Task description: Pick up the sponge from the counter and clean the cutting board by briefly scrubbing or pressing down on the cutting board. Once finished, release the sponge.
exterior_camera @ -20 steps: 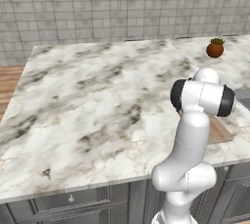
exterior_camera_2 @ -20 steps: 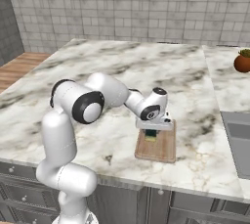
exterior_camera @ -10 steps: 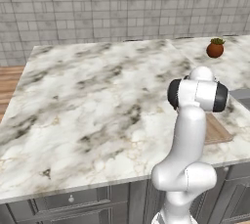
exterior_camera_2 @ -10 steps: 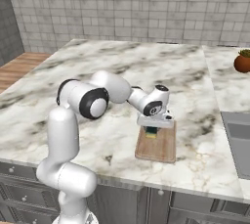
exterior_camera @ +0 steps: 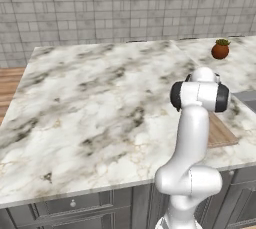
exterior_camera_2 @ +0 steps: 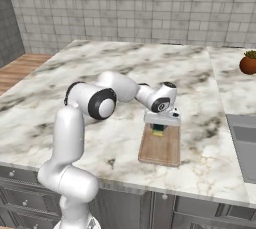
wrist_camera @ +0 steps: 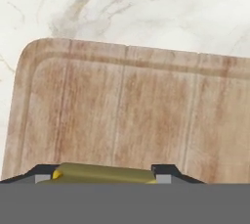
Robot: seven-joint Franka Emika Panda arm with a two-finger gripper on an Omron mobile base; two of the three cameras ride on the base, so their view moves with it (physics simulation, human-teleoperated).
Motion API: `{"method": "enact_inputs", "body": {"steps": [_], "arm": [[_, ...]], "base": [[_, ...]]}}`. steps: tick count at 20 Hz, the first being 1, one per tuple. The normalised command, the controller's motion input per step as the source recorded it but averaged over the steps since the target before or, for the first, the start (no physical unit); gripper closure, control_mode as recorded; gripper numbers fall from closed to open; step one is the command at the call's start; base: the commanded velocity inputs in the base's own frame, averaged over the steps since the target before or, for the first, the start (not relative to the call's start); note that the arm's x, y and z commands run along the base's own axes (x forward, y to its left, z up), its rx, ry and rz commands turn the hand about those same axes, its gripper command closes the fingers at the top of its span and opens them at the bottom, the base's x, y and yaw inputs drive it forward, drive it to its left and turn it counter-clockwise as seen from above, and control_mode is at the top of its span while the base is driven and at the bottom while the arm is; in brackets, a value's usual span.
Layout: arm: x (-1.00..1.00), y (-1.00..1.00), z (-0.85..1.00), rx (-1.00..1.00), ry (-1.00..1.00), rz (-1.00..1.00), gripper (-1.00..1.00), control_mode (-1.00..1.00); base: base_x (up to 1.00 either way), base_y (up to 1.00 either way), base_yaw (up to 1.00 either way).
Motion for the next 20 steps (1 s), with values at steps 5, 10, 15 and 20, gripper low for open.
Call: {"method": "enact_inputs", "body": {"steps": [5, 10, 15, 20], "arm": [[0.40, -0.05, -0.66, 0.00, 0.00, 0.00, 1.00, -1.00], [0.09, -0.09, -0.94, -0.01, 0.00, 0.00, 1.00, -1.00], [-0.02, -0.33, -0.38, 0.00, 0.00, 0.00, 1.00, -1.00], [-0.18, -0.35, -0.07, -0.01, 0.00, -0.02, 1.00, -1.00]], "base": [[0.00, 0.00, 0.00], [0.00, 0.00, 0.00], [0.00, 0.00, 0.00], [0.00, 0.00, 0.00]]}}
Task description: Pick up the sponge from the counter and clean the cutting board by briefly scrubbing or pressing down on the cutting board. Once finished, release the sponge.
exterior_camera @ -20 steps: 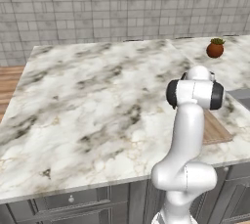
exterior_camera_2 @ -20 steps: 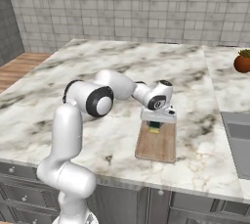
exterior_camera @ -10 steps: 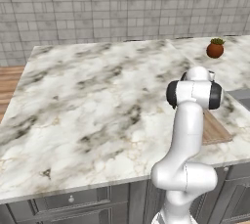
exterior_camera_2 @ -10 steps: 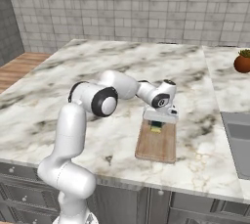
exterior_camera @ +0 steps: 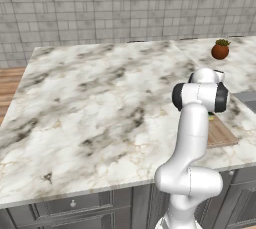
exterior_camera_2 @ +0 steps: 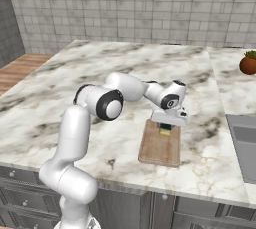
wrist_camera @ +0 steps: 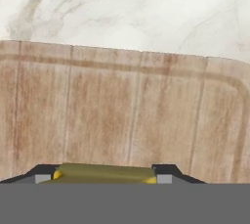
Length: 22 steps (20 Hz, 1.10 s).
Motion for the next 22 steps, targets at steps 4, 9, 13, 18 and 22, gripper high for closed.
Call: {"method": "enact_inputs", "body": {"steps": [4, 9, 13, 18, 22], "arm": [[-0.12, -0.18, -0.48, -0.08, -0.02, 0.00, 1.00, -1.00], [0.00, 0.00, -0.92, -0.13, -0.02, 0.00, 1.00, -1.00], [-0.12, -0.01, -0.57, -0.07, -0.14, 0.00, 1.00, -1.00], [-0.51, -0.34, -0.21, 0.00, -0.05, 0.00, 1.00, -1.00], [-0.47, -0.37, -0.31, 0.00, 0.00, 0.00, 1.00, -1.00]], "base": [[0.00, 0.00, 0.00], [0.00, 0.00, 0.00], [0.00, 0.00, 0.00], [0.00, 0.00, 0.00], [0.00, 0.00, 0.00]]}}
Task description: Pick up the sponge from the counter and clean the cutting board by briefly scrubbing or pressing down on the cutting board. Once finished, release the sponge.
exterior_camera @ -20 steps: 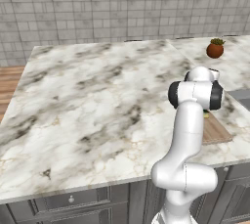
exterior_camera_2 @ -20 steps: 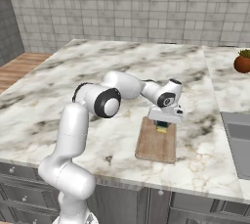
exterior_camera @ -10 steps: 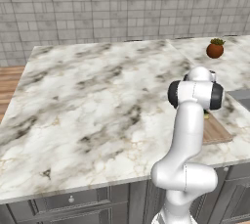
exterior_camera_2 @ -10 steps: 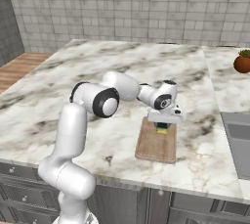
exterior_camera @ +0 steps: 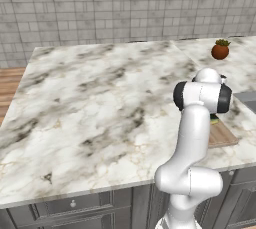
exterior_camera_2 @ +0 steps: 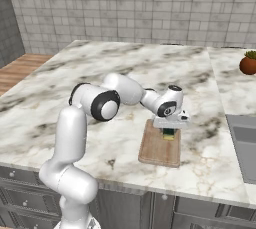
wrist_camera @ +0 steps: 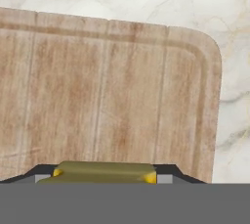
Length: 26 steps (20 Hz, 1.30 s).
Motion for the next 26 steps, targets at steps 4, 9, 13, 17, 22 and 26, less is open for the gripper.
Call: {"method": "enact_inputs", "body": {"steps": [4, 9, 13, 17, 22, 26], "arm": [[-0.22, -0.03, -0.84, 0.00, 0.04, 0.00, 1.00, -1.00], [-0.13, -0.02, -0.77, 0.01, 0.02, 0.00, 1.00, -1.00], [-0.78, -0.17, -0.22, 0.01, 0.06, 0.00, 1.00, -1.00], [-0.88, -0.03, -0.73, 0.00, 0.10, 0.00, 1.00, -1.00], [-0.51, -0.01, -0.94, 0.00, 0.02, 0.00, 1.00, -1.00], [-0.91, -0.13, -0.23, 0.04, -0.07, 0.00, 1.00, -1.00]], "base": [[0.00, 0.00, 0.00], [0.00, 0.00, 0.00], [0.00, 0.00, 0.00], [0.00, 0.00, 0.00], [0.00, 0.00, 0.00], [0.00, 0.00, 0.00]]}}
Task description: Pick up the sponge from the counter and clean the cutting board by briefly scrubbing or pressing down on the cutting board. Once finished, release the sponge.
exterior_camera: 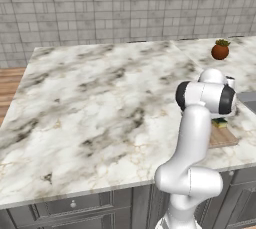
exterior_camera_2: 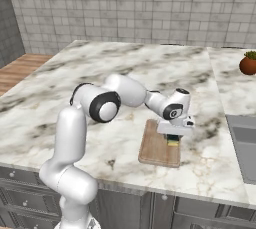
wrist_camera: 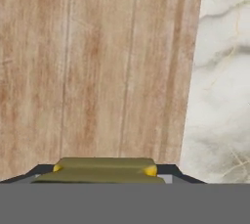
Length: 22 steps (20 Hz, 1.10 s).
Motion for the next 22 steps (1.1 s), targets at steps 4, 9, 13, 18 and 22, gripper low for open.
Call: {"method": "enact_inputs", "body": {"steps": [4, 9, 13, 18, 22], "arm": [[-1.00, -0.01, -0.53, 0.03, 0.00, -0.02, 1.00, -1.00], [-0.88, 0.15, -0.93, 0.02, 0.00, -0.02, 1.00, -1.00], [-0.64, 0.23, -0.99, 0.04, 0.00, -0.01, 1.00, -1.00], [-0.94, 0.32, -0.10, 0.01, -0.06, -0.03, 1.00, -1.00], [-0.98, 0.55, -0.14, 0.00, 0.00, -0.02, 1.00, -1.00]], "base": [[0.00, 0.00, 0.00], [0.00, 0.00, 0.00], [0.00, 0.00, 0.00], [0.00, 0.00, 0.00], [0.00, 0.00, 0.00]]}}
